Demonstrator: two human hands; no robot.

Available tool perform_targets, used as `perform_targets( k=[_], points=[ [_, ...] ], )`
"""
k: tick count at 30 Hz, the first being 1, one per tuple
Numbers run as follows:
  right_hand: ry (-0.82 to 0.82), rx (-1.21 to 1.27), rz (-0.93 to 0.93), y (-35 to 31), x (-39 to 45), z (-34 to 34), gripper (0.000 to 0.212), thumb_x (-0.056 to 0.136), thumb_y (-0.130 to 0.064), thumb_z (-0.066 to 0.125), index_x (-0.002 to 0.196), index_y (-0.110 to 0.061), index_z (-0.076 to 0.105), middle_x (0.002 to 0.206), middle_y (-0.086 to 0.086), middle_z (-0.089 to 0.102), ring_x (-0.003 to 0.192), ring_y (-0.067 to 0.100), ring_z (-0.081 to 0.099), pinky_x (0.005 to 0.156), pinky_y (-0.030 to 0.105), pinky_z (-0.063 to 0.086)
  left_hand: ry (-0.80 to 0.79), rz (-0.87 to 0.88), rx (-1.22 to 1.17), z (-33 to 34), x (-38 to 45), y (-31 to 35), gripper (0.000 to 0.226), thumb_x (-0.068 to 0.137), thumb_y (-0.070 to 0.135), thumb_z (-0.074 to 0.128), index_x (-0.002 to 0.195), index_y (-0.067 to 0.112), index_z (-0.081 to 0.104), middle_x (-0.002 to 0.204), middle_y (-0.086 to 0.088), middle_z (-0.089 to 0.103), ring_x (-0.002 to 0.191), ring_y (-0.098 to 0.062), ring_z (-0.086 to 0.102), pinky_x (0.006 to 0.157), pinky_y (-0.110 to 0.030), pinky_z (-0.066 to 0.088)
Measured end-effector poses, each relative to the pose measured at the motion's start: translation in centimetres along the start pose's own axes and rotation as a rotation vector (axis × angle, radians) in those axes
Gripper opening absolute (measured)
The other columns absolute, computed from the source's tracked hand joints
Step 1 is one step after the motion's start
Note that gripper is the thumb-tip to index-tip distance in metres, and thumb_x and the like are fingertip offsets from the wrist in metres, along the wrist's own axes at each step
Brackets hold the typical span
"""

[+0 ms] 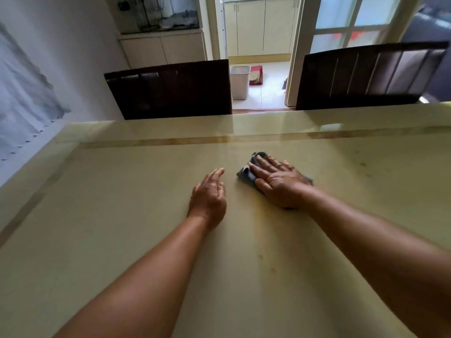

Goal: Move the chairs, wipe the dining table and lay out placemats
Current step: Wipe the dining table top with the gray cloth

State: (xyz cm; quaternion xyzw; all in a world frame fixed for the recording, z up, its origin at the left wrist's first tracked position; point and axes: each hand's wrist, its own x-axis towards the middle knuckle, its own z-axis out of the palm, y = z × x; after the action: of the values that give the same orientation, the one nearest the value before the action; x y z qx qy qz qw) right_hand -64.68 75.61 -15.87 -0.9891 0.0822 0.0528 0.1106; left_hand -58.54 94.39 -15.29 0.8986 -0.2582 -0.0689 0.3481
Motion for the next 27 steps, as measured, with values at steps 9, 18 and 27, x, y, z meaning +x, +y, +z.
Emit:
perform_targets(
  k=[9,18,27],
  points=[
    [-0.063,-0.002,-0.208,-8.6,-11.8,3.1,0.058,0.097,-0.053,0.017,0.149,-0.034,-0.001,0.149,-0.017,-0.019,0.141,0.008,-0.020,0.116,0.032,-0.011,-0.092,0.043,0.074,-0.1,-11.8,1.7,0.048,0.090,0.014,0.034,0.138,0.013,0.041,0.148,-0.007,0.038,0.137,-0.018,0.034,0.115,-0.029,0.022],
    [-0.134,-0.016,-0.248,-16.3,-25.5,5.7,0.059,0.096,-0.053,0.017,0.149,-0.034,-0.004,0.147,-0.014,-0.025,0.138,0.011,-0.027,0.113,0.032,-0.016,-0.132,0.021,0.256,-4.2,-27.5,1.6,0.047,0.088,0.014,0.043,0.135,0.014,0.045,0.147,-0.006,0.041,0.141,-0.018,0.027,0.113,-0.024,0.013],
    [-0.210,-0.047,-0.338,-19.9,-35.6,7.1,0.058,0.097,-0.050,0.017,0.143,-0.040,-0.017,0.147,-0.015,-0.030,0.137,0.012,-0.031,0.114,0.032,-0.017,-0.140,-0.121,0.185,-6.8,-35.6,2.4,0.024,0.086,0.019,0.045,0.087,0.006,0.065,0.102,-0.018,0.065,0.104,-0.032,0.055,0.088,-0.034,0.042]
  ],
)
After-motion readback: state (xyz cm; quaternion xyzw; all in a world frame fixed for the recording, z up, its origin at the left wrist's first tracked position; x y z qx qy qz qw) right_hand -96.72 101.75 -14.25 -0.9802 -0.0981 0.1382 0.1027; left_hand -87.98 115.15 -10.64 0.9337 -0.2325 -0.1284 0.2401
